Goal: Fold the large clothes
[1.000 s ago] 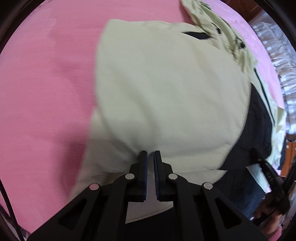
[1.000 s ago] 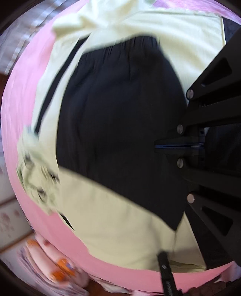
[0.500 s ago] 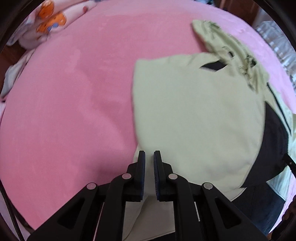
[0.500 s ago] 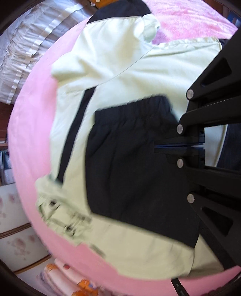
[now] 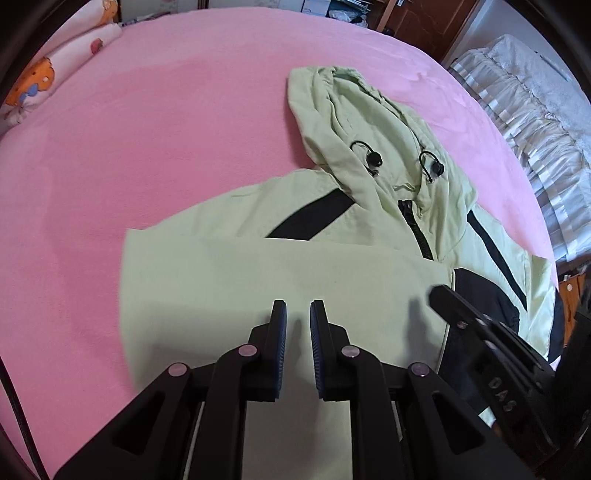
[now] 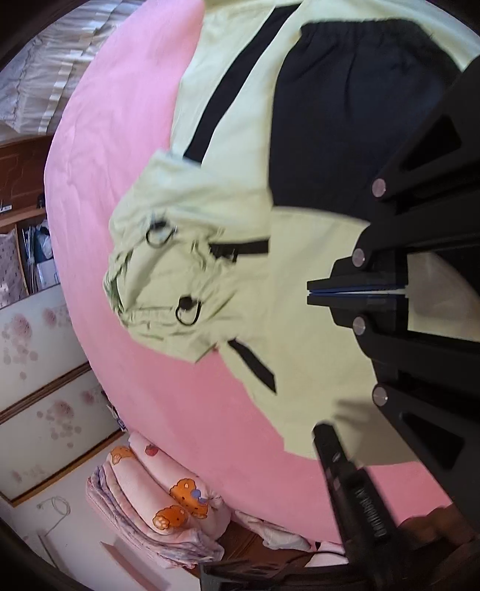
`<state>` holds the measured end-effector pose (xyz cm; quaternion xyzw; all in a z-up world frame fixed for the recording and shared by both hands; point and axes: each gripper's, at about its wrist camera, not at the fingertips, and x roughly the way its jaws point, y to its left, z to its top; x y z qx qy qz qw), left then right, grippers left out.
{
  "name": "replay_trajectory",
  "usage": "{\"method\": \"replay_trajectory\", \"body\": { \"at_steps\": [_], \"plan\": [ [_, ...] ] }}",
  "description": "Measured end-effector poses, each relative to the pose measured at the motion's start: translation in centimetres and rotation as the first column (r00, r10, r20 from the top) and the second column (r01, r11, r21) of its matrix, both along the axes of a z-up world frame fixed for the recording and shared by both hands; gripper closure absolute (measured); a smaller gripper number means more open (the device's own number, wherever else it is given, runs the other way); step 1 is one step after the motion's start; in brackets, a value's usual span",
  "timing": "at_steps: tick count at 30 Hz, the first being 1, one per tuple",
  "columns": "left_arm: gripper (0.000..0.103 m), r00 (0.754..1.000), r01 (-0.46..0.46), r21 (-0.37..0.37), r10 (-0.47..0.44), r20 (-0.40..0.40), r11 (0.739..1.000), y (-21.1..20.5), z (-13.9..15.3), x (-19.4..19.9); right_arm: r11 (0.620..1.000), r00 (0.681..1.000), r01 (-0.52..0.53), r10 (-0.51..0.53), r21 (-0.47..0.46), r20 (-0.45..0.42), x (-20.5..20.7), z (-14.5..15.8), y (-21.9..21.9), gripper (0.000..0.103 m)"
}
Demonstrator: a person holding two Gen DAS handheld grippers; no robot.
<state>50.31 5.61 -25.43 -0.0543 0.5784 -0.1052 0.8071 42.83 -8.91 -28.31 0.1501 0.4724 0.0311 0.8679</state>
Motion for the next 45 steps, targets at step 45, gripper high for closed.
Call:
{"method": "replay_trajectory", "body": {
  "at_steps": [45],
  "plan": [
    [0.094, 0.952, -0.307, 0.089, 0.305, 0.036, 0.948, 13.3, -6.5, 4.5, 0.906, 0.924, 0.350, -0.376, -0.240, -0.073, -4.6, -4.0, -14.2, 0.103]
  ]
}}
